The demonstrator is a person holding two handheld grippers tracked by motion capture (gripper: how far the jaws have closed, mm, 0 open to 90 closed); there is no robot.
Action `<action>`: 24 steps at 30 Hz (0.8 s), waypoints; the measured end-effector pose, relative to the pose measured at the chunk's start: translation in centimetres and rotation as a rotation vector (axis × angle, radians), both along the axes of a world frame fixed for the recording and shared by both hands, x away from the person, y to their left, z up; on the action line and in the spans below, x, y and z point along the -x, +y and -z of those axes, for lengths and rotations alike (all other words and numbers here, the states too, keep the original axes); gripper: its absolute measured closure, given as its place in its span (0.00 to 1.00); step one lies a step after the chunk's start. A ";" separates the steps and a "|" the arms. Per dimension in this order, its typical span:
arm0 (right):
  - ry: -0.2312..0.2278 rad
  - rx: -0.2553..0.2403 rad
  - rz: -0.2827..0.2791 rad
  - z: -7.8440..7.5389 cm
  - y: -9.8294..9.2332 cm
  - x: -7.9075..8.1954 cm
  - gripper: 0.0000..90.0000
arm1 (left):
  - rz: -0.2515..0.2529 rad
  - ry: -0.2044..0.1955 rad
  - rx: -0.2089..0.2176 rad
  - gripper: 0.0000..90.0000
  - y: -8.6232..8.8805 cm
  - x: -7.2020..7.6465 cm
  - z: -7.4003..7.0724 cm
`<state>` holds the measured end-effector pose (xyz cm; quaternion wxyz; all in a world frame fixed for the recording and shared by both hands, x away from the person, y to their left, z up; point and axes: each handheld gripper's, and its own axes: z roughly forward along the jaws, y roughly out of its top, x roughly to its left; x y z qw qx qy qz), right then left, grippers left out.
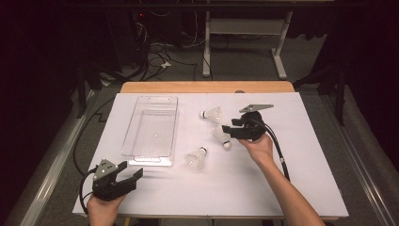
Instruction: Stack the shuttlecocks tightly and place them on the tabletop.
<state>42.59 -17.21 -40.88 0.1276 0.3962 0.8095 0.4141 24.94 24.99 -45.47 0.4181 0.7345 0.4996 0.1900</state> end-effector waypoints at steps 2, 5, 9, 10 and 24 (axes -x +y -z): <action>0.018 0.034 -0.019 -0.1 0.5 -0.4 0.52 | 0.001 0.001 0.001 0.36 0.0 0.0 0.0; 0.028 0.085 -0.028 -0.2 1.1 -0.9 0.53 | 0.003 0.001 0.001 0.36 0.0 0.0 0.0; 0.038 0.121 -0.026 -0.3 1.6 -1.4 0.53 | 0.006 0.001 0.000 0.36 0.0 0.0 0.0; 0.034 0.127 -0.030 -0.3 1.7 -1.6 0.53 | 0.007 0.001 0.000 0.36 0.0 0.0 0.0; 0.095 0.230 -0.071 -0.7 3.7 -3.6 0.54 | 0.004 0.005 -0.004 0.36 0.0 -0.1 0.0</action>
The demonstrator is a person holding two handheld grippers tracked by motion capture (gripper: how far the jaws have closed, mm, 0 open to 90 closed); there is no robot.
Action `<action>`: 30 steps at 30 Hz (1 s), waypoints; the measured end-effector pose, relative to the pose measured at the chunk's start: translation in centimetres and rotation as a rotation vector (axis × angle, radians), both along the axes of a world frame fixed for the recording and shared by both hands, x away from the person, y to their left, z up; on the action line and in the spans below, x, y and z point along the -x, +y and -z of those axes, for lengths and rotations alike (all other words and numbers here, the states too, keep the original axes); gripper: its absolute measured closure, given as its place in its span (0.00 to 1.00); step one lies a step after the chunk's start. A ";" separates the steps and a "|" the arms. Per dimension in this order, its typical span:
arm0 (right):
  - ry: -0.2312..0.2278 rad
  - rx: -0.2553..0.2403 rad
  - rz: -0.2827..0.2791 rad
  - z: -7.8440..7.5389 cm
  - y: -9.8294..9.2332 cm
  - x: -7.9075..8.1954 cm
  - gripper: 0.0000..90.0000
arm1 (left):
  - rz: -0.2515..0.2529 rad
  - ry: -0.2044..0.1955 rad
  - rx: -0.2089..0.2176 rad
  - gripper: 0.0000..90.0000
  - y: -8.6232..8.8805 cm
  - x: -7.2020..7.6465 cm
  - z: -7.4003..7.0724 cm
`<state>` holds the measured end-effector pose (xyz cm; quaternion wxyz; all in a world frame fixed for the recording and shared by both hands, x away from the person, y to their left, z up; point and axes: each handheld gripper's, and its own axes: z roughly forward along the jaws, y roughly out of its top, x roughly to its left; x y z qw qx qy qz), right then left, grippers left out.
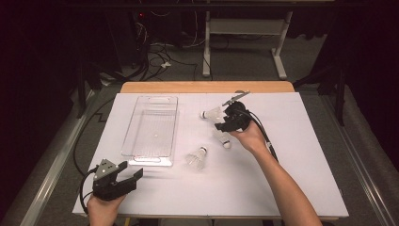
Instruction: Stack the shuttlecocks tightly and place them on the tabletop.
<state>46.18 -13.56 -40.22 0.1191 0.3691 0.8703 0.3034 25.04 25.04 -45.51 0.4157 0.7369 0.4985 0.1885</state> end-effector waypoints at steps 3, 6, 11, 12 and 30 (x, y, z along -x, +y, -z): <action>0.009 0.013 0.003 0.0 0.4 -0.3 0.54 | 0.001 0.001 0.000 0.36 0.0 0.0 0.0; 0.025 0.025 0.002 0.1 0.5 -0.6 0.54 | 0.000 -0.001 -0.002 0.36 0.0 0.0 0.0; 0.048 0.044 -0.010 0.5 0.9 -0.8 0.55 | -0.003 -0.001 0.000 0.36 0.0 0.1 0.0; 0.057 0.043 -0.002 0.5 1.0 -0.8 0.55 | -0.001 -0.002 -0.001 0.36 0.0 0.1 0.0; 0.078 0.079 -0.045 0.5 0.9 -0.5 0.71 | 0.000 -0.005 -0.002 0.36 -0.1 0.1 0.0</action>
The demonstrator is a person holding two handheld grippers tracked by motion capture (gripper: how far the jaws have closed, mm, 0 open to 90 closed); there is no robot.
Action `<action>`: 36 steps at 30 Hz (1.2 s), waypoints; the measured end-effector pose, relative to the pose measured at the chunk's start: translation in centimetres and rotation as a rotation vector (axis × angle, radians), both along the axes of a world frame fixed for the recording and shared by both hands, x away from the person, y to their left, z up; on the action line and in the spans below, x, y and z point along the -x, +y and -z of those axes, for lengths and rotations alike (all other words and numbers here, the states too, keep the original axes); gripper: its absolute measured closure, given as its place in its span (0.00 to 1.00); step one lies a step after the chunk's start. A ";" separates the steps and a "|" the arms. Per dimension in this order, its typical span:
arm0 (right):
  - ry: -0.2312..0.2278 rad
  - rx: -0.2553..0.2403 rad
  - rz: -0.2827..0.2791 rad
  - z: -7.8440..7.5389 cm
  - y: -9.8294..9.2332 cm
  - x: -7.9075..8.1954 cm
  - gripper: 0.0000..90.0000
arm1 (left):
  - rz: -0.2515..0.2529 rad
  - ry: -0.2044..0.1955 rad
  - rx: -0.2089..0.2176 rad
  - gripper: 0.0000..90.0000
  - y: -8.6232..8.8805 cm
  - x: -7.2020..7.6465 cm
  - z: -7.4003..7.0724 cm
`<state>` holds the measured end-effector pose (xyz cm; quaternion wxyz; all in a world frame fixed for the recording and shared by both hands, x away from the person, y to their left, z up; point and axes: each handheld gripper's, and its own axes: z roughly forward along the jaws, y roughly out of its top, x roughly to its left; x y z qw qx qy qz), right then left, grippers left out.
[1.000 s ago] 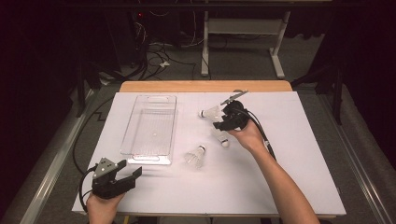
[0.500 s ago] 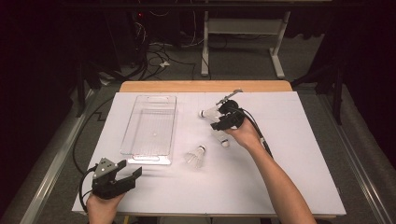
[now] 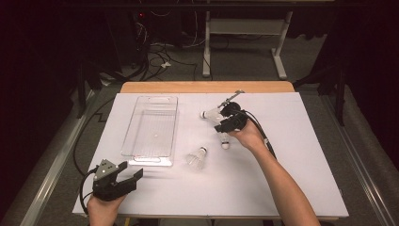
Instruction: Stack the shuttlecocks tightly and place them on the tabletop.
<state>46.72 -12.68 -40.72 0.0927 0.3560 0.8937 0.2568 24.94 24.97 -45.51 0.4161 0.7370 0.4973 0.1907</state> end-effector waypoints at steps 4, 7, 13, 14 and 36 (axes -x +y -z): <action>0.021 0.006 -0.003 -0.1 -0.3 0.0 0.78 | 0.001 0.002 -0.003 0.36 0.0 0.0 0.0; 0.035 0.005 -0.010 -0.2 -0.6 0.1 0.82 | 0.001 0.002 -0.003 0.36 0.0 0.0 0.0; 0.058 -0.002 -0.031 -0.6 -1.0 0.3 0.90 | 0.003 0.002 -0.003 0.36 -0.1 0.0 0.0; 0.064 -0.005 -0.033 -0.7 -1.1 0.4 0.92 | 0.004 0.003 -0.003 0.36 -0.1 0.0 0.0; -0.002 -0.017 -0.011 -1.7 -1.7 0.6 1.00 | 0.004 0.001 -0.004 0.36 -0.1 0.0 0.0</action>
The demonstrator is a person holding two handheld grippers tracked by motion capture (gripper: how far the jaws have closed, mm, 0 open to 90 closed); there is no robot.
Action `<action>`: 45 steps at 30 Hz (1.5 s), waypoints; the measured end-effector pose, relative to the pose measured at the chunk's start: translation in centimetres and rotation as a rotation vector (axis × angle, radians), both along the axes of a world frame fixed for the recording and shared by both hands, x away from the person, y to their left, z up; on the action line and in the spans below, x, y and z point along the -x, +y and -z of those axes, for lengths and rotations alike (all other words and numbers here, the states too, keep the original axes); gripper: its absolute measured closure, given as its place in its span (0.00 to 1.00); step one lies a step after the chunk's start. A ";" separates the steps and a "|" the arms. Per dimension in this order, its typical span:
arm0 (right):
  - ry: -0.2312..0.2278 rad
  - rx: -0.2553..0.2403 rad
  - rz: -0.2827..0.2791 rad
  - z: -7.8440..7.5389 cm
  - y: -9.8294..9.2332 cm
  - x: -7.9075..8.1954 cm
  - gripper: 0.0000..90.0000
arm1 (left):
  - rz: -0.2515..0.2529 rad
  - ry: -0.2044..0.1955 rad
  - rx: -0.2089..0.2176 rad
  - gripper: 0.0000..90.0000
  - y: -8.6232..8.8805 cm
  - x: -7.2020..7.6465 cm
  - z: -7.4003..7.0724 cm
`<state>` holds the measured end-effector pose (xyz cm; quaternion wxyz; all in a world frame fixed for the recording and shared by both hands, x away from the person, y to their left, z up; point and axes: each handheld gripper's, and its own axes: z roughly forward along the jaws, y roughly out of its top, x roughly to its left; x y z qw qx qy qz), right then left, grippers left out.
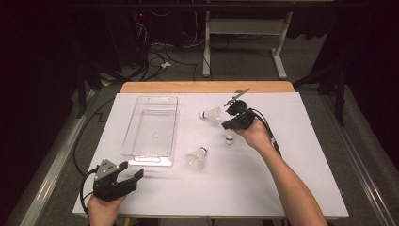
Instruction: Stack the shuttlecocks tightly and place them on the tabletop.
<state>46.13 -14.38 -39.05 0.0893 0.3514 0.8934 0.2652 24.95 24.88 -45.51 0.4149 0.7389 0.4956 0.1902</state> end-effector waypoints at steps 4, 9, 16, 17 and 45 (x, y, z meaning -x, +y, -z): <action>-0.021 0.006 0.027 0.2 0.0 -0.5 1.00 | -0.001 0.001 0.002 0.36 0.0 0.0 0.0; -0.034 0.007 0.056 0.4 0.2 -1.2 1.00 | 0.000 0.002 0.001 0.36 0.1 0.0 0.0; -0.072 -0.010 0.087 0.5 0.6 -1.8 1.00 | 0.001 0.000 0.007 0.36 0.1 0.0 0.0; -0.076 -0.009 0.089 0.5 0.7 -1.9 1.00 | 0.002 -0.001 0.006 0.36 0.1 0.0 0.0; -0.036 0.012 0.128 0.7 -2.0 -0.5 0.86 | 0.000 -0.002 0.004 0.36 0.0 0.0 0.0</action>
